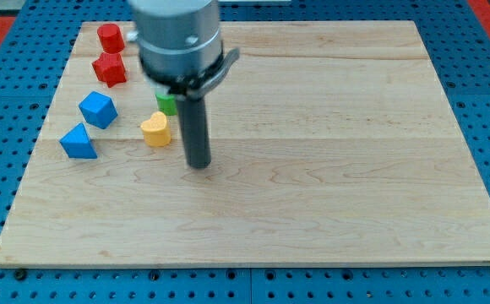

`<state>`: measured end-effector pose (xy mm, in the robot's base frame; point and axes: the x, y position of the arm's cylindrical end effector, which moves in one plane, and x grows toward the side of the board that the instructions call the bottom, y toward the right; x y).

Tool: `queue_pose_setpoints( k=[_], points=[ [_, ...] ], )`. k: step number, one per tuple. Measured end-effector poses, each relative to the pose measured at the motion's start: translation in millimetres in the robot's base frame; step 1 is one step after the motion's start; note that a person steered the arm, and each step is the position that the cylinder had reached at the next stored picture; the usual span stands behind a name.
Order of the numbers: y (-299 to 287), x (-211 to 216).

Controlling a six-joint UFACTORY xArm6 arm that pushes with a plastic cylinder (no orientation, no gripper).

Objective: Slide the blue blocks and red star slightly to the left side

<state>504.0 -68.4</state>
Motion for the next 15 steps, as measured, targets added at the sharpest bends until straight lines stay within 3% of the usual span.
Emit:
queue_pose_setpoints(
  k=[1,2,4,7,9,12,15],
  points=[
    [-67.9,22.2],
    [-96.6,-4.8],
    [-101.4,-30.0],
    [-103.2,-105.6],
    [-145.3,-108.4],
    [-90.9,-81.2],
    [-138.2,-58.2]
  ],
)
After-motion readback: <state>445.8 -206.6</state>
